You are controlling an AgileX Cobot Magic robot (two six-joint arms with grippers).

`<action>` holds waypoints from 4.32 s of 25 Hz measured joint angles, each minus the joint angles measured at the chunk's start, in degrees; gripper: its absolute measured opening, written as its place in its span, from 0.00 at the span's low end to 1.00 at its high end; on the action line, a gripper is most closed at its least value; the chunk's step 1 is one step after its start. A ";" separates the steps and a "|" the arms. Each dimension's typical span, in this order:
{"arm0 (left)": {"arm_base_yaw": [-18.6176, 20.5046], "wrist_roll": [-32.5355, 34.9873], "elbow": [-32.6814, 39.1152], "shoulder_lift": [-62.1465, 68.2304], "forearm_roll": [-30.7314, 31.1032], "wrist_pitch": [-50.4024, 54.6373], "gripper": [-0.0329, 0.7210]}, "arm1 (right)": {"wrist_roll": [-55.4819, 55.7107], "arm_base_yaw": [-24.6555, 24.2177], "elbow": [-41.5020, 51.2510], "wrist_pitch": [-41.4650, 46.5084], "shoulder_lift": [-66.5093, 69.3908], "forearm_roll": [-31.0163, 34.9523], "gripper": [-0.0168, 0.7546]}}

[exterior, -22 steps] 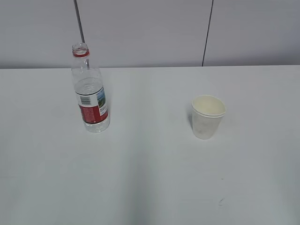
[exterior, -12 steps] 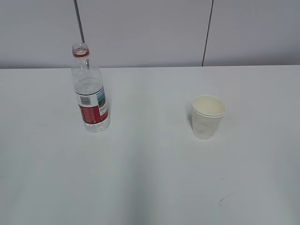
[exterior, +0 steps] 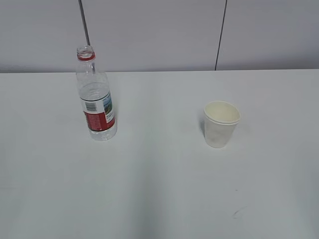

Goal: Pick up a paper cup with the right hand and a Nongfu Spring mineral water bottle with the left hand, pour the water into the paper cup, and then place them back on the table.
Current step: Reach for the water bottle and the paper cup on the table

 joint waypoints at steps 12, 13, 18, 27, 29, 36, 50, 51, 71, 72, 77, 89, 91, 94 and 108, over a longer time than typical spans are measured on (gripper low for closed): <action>-2.21 2.72 0.00 6.84 -0.21 0.00 0.46 | 0.00 0.00 -4.63 -6.09 8.29 0.00 0.78; -2.56 3.41 0.00 8.42 -0.21 0.00 0.46 | 0.00 0.00 -4.90 -7.63 9.82 0.00 0.78; -3.38 4.32 0.00 18.63 -0.21 -0.60 0.46 | 0.00 0.00 -5.24 -16.64 19.09 0.00 0.78; -3.55 4.36 -1.98 32.15 -2.82 -1.89 0.46 | 0.00 0.00 -5.24 -28.91 32.26 0.49 0.78; -3.55 4.36 -3.24 35.13 -3.76 -4.02 0.46 | 0.00 0.00 -5.24 -30.35 34.08 1.02 0.78; -3.55 5.55 -3.57 38.82 -6.90 -28.56 0.46 | 0.00 0.00 -5.24 -35.05 37.11 1.36 0.78; -9.98 7.09 10.33 53.05 -9.65 -73.80 0.46 | 0.00 0.00 -3.65 -52.54 45.65 1.36 0.78; -11.04 7.09 10.67 54.77 -9.70 -75.81 0.46 | 0.00 0.00 -2.44 -55.72 46.51 1.36 0.78; -15.00 7.09 10.84 63.82 -9.77 -87.89 0.46 | 7.33 1.58 11.43 -98.15 70.44 -17.57 0.78; -15.00 7.09 10.84 63.82 -9.77 -88.17 0.46 | 7.33 1.58 11.43 -100.36 72.50 -17.94 0.78; -15.00 7.09 10.84 63.82 -9.77 -91.00 0.46 | 7.45 1.58 11.43 -113.55 83.29 -20.77 0.78; -15.11 7.09 10.84 63.82 -6.92 -93.02 0.46 | 4.99 1.58 10.88 -130.70 102.21 -22.07 0.78; -15.11 7.09 10.84 63.82 -6.48 -93.02 0.46 | 4.25 1.58 10.88 -131.02 103.09 -20.42 0.78; -15.11 7.09 10.84 63.82 -5.73 -93.02 0.46 | 3.81 1.58 10.84 -131.08 103.36 -19.11 0.78; -15.11 7.09 10.84 63.82 -5.51 -93.02 0.46 | 3.42 1.58 10.84 -131.43 103.72 -17.77 0.78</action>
